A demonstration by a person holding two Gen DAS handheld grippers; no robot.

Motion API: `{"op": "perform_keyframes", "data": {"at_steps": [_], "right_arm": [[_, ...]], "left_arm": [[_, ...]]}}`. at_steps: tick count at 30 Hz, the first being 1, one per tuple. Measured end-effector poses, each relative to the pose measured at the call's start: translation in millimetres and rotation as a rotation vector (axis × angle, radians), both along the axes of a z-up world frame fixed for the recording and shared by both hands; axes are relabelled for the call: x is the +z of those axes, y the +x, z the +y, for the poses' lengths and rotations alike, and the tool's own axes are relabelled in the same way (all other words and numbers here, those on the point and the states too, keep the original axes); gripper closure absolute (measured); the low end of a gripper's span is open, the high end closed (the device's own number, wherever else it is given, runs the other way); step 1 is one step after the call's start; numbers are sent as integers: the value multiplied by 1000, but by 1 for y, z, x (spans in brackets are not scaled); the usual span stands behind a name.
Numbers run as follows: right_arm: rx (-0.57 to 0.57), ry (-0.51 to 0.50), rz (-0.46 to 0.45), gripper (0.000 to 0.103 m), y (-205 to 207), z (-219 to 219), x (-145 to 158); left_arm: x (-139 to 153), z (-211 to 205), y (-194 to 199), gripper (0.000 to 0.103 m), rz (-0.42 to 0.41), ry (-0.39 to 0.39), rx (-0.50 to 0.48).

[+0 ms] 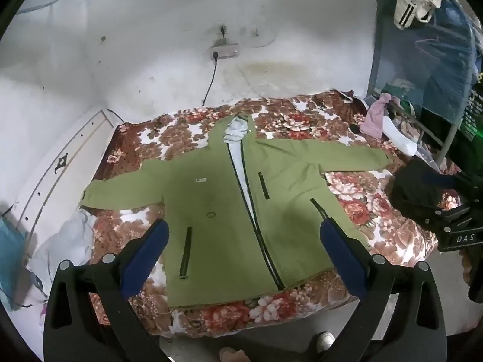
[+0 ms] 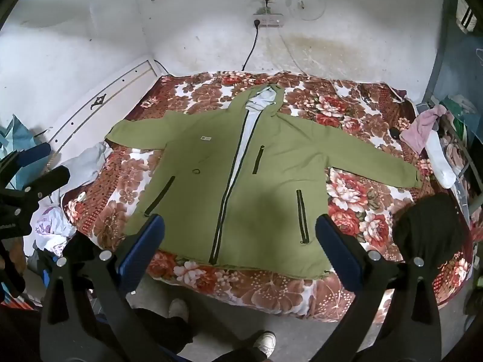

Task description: Fold large clothes

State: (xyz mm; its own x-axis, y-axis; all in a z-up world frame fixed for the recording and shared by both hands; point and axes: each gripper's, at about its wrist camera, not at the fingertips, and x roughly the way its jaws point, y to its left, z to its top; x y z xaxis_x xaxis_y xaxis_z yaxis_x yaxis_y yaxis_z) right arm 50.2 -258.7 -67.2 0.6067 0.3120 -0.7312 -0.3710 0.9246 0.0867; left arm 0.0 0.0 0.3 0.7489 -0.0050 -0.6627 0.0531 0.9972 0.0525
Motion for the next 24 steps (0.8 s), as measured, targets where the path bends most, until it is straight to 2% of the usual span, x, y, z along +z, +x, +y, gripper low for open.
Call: {"op": "perform_keyframes", "data": {"at_steps": [4,5,11,15,24], "right_arm": [[1,5,2,5,0,0,0],[1,5,2,5,0,0,0],[3,3,3,5,0,0,0],[30,-22,-22,5,-3,2,0],[56,-4,1,5,1,8,-9]], "left_arm": [[1,-2,1,5,19,-4,-24],[-6,2,6,5,29,12,13],[-10,4,9,5,11,31,48],[-10,9,9,5,23,-6,71],[-7,8,9,5,30,-1,55]]}}
